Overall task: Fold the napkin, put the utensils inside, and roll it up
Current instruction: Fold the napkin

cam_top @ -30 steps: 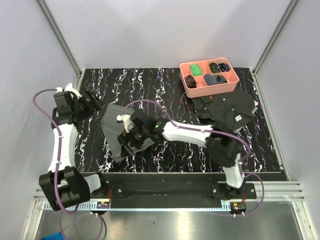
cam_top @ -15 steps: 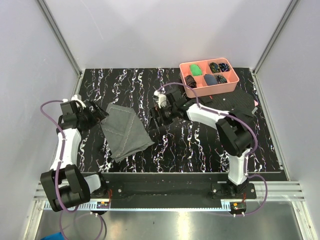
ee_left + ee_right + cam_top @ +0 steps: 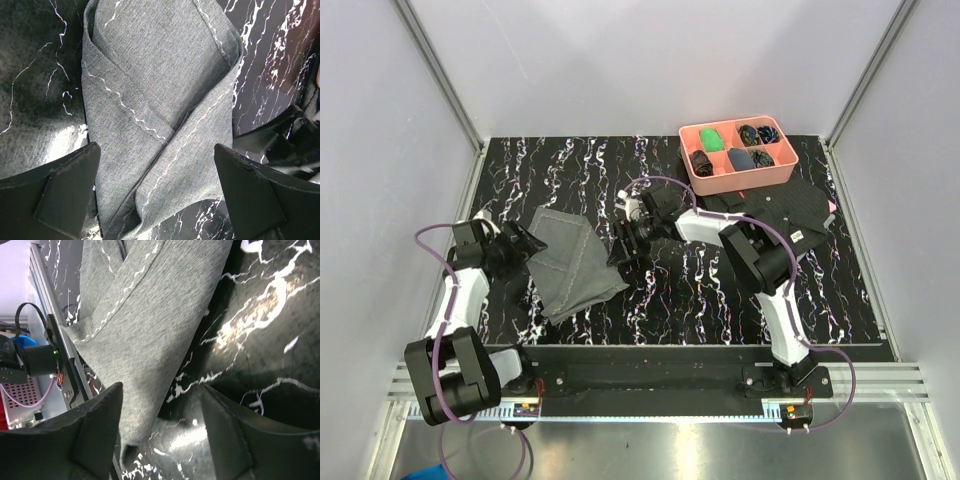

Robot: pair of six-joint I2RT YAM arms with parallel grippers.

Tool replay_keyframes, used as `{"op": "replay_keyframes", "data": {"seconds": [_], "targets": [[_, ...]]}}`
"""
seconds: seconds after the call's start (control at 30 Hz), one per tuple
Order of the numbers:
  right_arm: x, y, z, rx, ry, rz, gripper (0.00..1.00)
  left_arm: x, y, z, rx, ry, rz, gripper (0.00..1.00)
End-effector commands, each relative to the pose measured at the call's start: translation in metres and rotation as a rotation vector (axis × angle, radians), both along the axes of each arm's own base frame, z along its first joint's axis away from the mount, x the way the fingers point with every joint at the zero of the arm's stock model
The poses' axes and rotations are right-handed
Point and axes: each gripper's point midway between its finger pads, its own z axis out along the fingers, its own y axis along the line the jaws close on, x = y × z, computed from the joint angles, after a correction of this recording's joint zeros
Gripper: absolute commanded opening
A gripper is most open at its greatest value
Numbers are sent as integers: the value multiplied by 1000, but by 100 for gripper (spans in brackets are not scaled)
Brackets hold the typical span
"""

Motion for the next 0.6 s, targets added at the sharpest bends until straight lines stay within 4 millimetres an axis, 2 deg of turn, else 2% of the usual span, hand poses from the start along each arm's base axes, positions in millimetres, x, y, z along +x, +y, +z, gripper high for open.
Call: {"op": "replay_keyframes", "data": {"seconds": [0.0, 0.13, 0.33, 0.37, 0.47, 0.5, 0.57], "targets": [[8, 17, 12, 79, 10, 18, 68, 11, -2, 20, -8, -102, -11, 99], [6, 20, 6, 82, 55, 19, 61, 12, -2, 22, -7, -107, -11, 99], [-2, 22, 0, 93, 128, 32, 40, 13, -3, 25, 9, -114, -19, 99], [-3, 20, -2, 90, 139, 32, 31, 13, -6, 25, 13, -114, -28, 99], [-7, 18, -3, 94, 154, 29, 15, 12, -17, 22, 27, -105, -62, 99], [-6, 17, 1, 97, 150, 19, 2, 12, -21, 21, 28, -103, -72, 99], [-2, 6, -5, 77, 159, -16, 0, 12, -31, 18, 36, -91, -98, 99]]}}
